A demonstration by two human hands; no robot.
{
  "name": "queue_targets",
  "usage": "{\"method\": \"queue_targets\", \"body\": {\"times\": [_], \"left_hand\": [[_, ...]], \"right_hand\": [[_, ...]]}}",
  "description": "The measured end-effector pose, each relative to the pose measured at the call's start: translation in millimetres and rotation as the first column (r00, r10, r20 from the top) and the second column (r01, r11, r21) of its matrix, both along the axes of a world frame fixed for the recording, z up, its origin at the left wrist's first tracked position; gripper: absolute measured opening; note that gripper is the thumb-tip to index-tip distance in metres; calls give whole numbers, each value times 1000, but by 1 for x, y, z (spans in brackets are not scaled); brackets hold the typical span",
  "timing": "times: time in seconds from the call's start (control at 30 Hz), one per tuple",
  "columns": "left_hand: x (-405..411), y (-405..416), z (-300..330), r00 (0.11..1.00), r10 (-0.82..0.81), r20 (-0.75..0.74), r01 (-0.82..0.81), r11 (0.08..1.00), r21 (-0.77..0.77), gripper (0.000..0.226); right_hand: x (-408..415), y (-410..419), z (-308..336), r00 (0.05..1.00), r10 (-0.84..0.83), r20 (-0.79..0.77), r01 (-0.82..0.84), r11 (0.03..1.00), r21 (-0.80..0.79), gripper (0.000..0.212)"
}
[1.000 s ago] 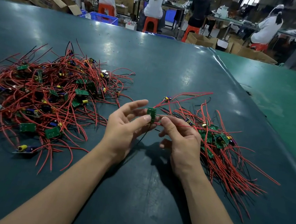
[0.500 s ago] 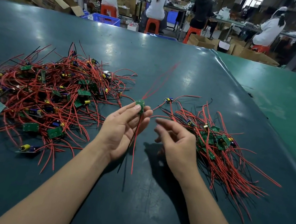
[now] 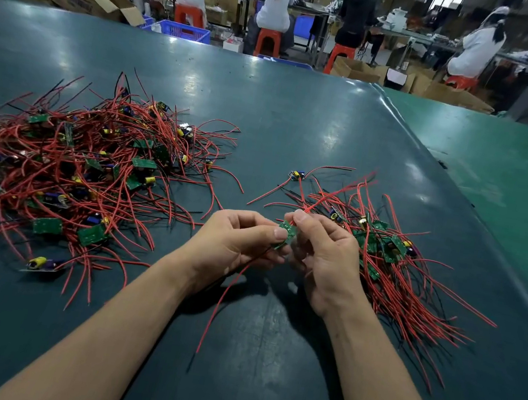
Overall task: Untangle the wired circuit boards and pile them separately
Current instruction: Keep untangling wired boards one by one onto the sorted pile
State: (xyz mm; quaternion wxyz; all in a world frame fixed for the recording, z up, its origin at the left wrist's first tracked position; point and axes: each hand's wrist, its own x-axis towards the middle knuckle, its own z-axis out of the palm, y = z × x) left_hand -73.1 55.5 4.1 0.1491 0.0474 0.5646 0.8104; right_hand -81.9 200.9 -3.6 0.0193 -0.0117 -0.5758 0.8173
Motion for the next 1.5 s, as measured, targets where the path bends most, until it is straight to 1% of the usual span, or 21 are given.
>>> {"method": "queue_targets", "body": {"times": [0.07,0.13,0.2,0.27,0.37,0.43,0.6,0.67,0.77,0.83,0.9,1.07,1.23,1.4,1.5], "left_hand": [[0,0,-1,1000,-10,-18,10,1000,6,8],[0,0,-1,999,-39,-35,38,999,-15,10],[0,-1,-1,996,-70,-55,69,997,-34,13],[-1,-2,-1,994,-90,-64,87,995,-46,20],[0,-2,-2,990,-120,-71,116,991,-60,16],[1,-1,-3,986,-146,-83,140,988,-70,14],[-1,-5,-3,986,-144,-83,140,989,-52,17],[-2,-5,-4,986,-149,-80,146,988,-43,18],[-1,-5,-4,981,-174,-84,170,984,-52,19],[0,-5,-3,979,-186,-86,181,982,-61,19],[0,-6,-3,979,-185,-80,181,982,-54,19],[0,-8,-3,976,-207,-61,205,978,-42,19],[-1,-8,-5,971,-233,-58,230,972,-58,18],[1,-9,-4,958,-284,-35,283,958,-44,18],[1,-10,-4,953,-301,-39,299,953,-45,12]], "right_hand": [[-2,1,-1,999,-40,-4,40,999,-9,23],[-5,3,1,995,-100,-22,99,994,-57,24],[-5,5,3,991,-127,-37,123,988,-94,27],[-5,6,4,995,-102,-20,98,984,-148,30],[-7,7,6,998,-44,51,56,965,-255,39],[-7,8,5,998,-47,52,60,960,-273,42],[-7,10,4,998,-61,-1,59,962,-266,20],[-8,11,4,997,-82,-6,78,966,-248,24],[-9,11,4,991,-130,-16,125,974,-187,42],[-10,11,3,988,-148,-35,141,977,-160,48],[-9,12,3,981,-174,-88,163,979,-123,41],[-7,12,4,958,-221,-185,214,975,-61,11],[-4,11,4,921,-283,-266,296,955,9,17],[-7,15,3,896,-363,-255,368,929,-30,13],[-8,16,2,882,-372,-289,382,924,-24,15]]}}
